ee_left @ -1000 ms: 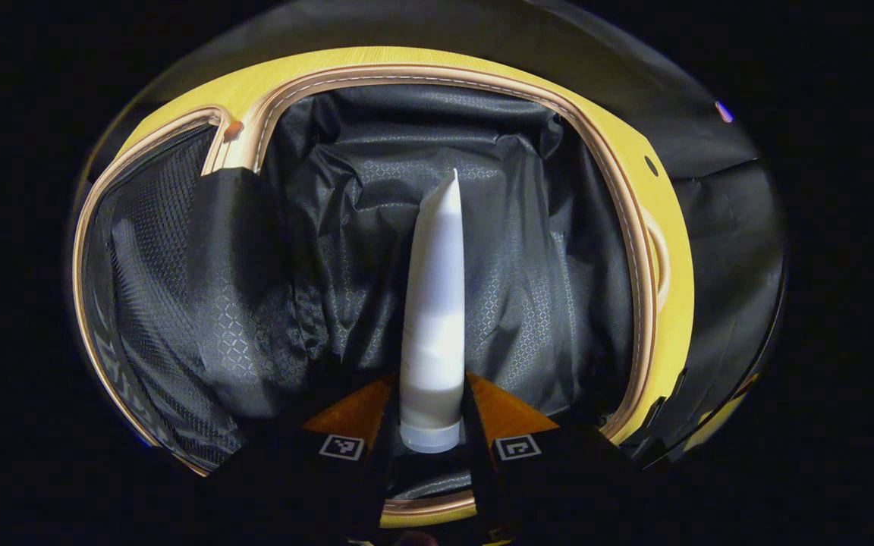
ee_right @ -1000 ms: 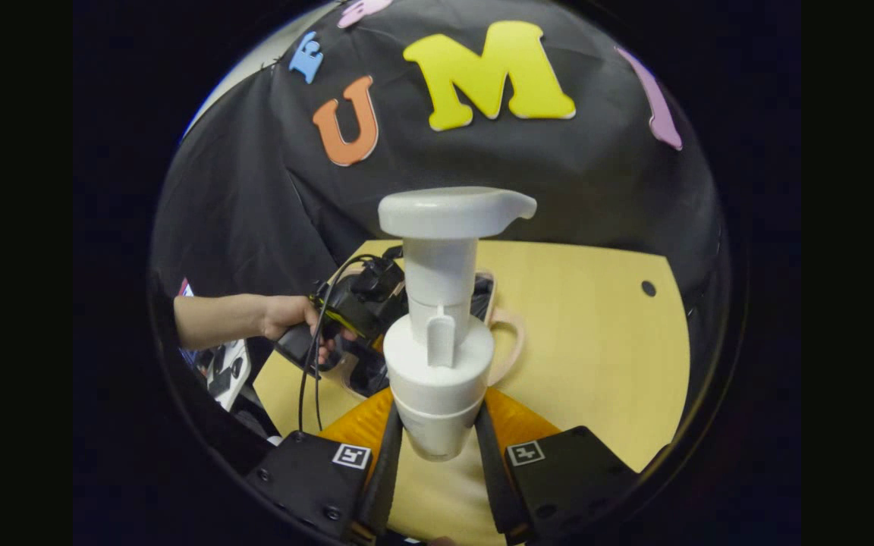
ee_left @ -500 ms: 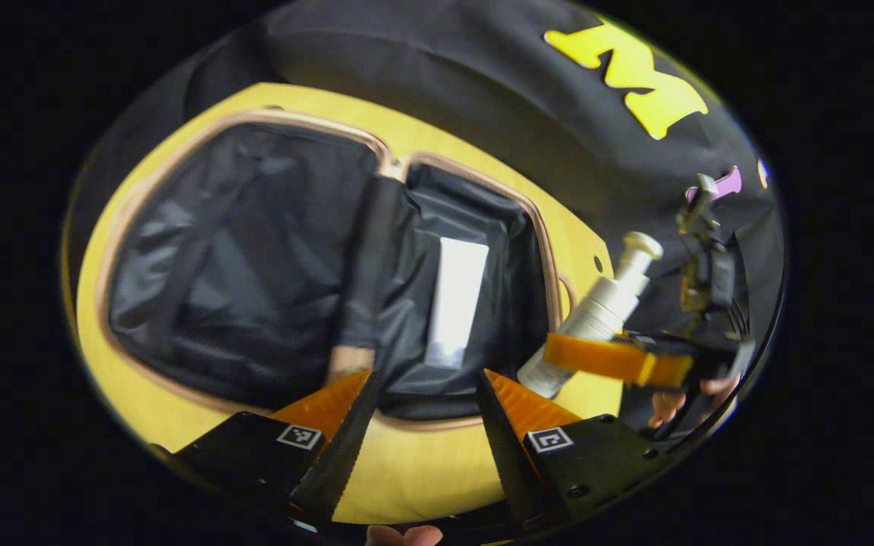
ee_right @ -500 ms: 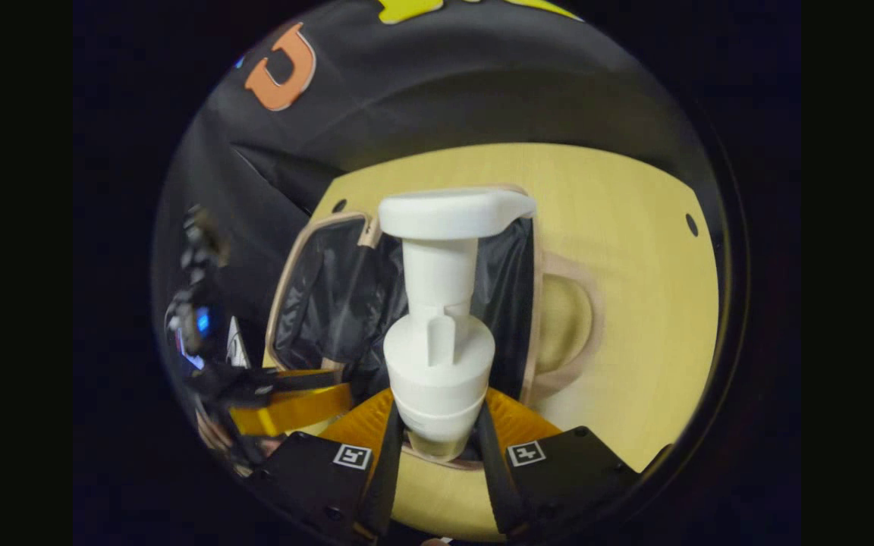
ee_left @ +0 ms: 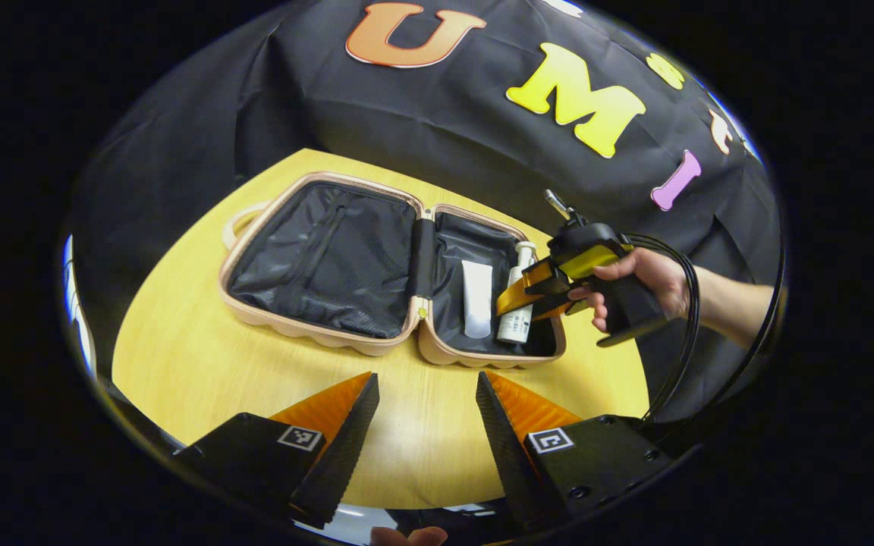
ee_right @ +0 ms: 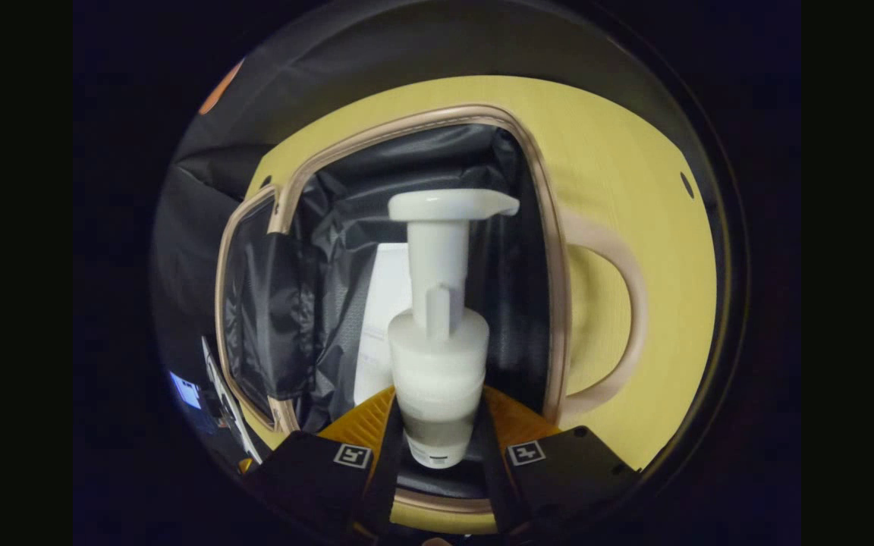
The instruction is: First open the suitcase, pack the skin care products into it, and then close the suitcase.
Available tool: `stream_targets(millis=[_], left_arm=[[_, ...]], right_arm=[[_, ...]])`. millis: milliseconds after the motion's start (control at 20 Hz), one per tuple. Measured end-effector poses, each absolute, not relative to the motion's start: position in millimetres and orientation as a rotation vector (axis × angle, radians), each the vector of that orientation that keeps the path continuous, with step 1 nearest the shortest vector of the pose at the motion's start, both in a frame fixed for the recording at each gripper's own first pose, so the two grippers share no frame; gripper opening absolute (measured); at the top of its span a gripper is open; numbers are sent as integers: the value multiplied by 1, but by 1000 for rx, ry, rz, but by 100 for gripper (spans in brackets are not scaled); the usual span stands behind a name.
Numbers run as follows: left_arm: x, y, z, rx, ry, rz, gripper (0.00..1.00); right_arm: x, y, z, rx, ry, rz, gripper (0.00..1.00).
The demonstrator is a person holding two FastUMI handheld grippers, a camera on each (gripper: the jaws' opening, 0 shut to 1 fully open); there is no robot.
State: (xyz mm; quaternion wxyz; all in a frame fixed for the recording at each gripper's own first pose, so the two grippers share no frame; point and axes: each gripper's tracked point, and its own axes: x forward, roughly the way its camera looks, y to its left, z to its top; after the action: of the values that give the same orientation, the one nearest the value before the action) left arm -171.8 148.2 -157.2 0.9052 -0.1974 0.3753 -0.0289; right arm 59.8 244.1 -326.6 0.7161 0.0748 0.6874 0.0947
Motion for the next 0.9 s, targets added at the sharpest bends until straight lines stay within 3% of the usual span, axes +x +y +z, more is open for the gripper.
stream_targets(millis=[150,300,500,550,650,750,900], left_arm=[[-180,158,-139,-436,729,-54,83],[-178,177,-133,-444,690,-12,83],[-173,209,-132,-407,650,30,83],[-169,225,-133,-380,628,71,83],[-162,250,-133,-354,590,111,83],[-160,276,-134,-382,566,155,83],[-147,318,-137,-507,487,193,83]], right_arm=[[65,244,-335,199,1554,108,48],[63,245,-340,157,1556,97,46],[65,245,-335,140,1531,76,51],[64,246,-329,139,1515,86,52],[63,244,-311,124,1471,121,65],[53,237,-276,119,1423,177,72],[43,239,-205,174,1209,354,78]])
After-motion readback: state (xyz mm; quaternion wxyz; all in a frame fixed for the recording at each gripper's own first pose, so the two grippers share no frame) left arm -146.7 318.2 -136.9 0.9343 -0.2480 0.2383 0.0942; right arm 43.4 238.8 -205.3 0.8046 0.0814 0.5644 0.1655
